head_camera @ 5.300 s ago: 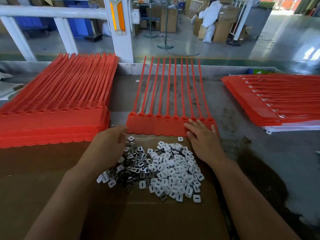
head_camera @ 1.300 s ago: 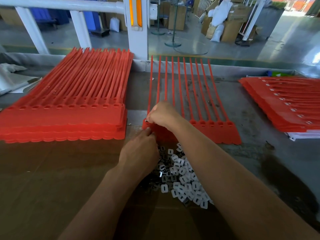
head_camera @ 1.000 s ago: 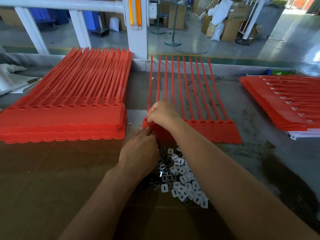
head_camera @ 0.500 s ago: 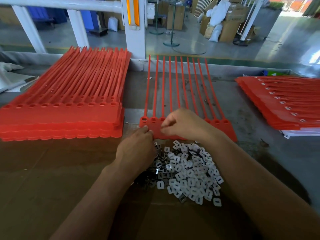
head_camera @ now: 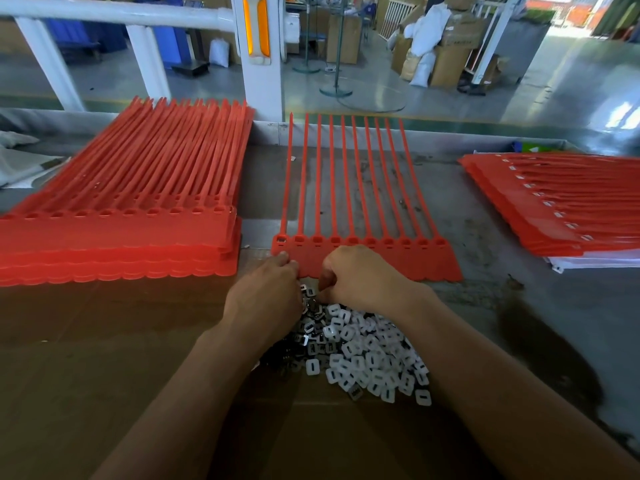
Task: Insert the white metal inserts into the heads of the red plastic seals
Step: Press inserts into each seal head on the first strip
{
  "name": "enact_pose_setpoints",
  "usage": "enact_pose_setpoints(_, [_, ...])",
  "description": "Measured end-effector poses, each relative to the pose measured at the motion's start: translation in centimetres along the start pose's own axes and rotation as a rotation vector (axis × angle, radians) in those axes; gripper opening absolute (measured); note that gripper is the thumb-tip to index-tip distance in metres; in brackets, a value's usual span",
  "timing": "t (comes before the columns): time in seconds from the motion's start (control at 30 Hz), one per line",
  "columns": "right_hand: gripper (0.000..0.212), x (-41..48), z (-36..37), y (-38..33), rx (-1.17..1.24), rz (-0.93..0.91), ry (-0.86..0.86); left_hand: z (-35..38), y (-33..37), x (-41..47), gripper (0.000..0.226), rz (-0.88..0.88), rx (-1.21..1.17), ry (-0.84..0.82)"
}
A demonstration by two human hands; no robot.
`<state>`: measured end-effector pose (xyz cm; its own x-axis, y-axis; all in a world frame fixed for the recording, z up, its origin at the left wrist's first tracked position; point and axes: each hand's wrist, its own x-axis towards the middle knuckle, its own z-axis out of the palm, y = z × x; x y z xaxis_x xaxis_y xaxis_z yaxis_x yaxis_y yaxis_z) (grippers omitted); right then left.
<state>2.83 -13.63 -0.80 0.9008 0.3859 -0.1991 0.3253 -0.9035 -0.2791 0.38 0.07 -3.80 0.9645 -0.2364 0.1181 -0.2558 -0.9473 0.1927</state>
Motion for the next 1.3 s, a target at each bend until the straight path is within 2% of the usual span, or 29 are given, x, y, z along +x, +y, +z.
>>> enact_pose_setpoints(0.23, [0.012, -0.2, 0.1, -0.1, 0.029, -0.031, -0.034, 0.0, 0.0, 0.0, 0.025, 0.001, -0.003, -0.003])
enact_pose_setpoints(0.37, [0.011, -0.5, -0.2, 0.0, 0.115, -0.035, -0.014, 0.0, 0.0, 0.0, 0.023, -0.010, -0.023, -0.002])
enact_pose_setpoints(0.67, [0.017, -0.2, -0.1, -0.4, 0.134, -0.057, 0.048, 0.3, -0.1, 0.1, 0.025, -0.027, -0.040, 0.006])
enact_pose_setpoints(0.9, [0.004, 0.2, 0.4, -0.5, 0.119, -0.081, 0.073, 0.3, -0.1, 0.1, 0.029, -0.025, -0.036, 0.005])
enact_pose_setpoints(1.1, [0.003, -0.2, 0.0, -0.1, 0.335, -0.062, 0.098, 0.1, 0.0, 0.0, 0.031, -0.023, -0.027, 0.005])
enact_pose_setpoints(1.3, [0.016, 0.0, -0.3, 0.5, 0.409, -0.069, 0.103, 0.1, 0.0, 0.1, 0.031, -0.027, -0.024, 0.011])
